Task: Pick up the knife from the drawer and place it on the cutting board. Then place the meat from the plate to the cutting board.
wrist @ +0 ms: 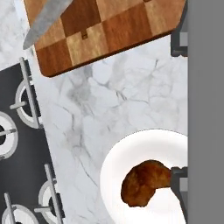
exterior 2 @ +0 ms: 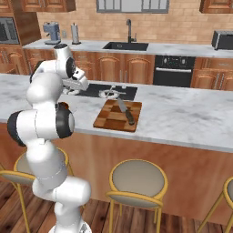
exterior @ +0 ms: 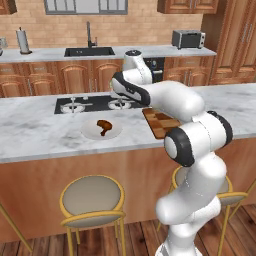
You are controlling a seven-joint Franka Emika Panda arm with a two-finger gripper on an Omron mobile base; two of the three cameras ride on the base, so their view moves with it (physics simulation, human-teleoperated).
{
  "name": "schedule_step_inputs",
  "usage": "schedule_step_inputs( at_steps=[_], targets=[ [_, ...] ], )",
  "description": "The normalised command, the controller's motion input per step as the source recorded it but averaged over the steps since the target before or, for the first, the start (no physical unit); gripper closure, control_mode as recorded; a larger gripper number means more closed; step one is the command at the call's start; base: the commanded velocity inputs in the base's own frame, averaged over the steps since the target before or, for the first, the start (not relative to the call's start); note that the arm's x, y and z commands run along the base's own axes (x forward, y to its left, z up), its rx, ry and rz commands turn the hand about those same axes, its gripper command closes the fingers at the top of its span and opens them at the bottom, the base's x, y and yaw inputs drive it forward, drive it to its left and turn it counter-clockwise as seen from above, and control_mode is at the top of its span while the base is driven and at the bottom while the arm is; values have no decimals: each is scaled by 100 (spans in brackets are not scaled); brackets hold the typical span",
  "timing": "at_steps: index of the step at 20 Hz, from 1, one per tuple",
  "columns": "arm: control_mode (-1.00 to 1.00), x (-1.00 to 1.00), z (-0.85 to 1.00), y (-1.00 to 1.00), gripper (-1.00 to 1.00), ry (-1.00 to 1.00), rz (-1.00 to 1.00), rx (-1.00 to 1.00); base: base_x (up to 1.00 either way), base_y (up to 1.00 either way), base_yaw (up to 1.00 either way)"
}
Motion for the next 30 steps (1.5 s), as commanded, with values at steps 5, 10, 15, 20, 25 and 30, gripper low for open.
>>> schedule_step_inputs(
  at_steps=[5,10,15,20,25,30],
  targets=[
    [-100,7,0,50,-100,14,5,-2,0,0,0],
    [-100,-18,0,24,-100,12,0,0,0,0,0],
    [-100,-31,-7,20,-100,2,0,0,0,0,0],
    [-100,-49,-50,1,-100,-3,0,0,0,0,0],
    [-100,-45,-63,0,-100,-19,1,0,0,0,0],
    [-100,-9,15,0,-100,-1,0,0,0,0,0]
  ],
)
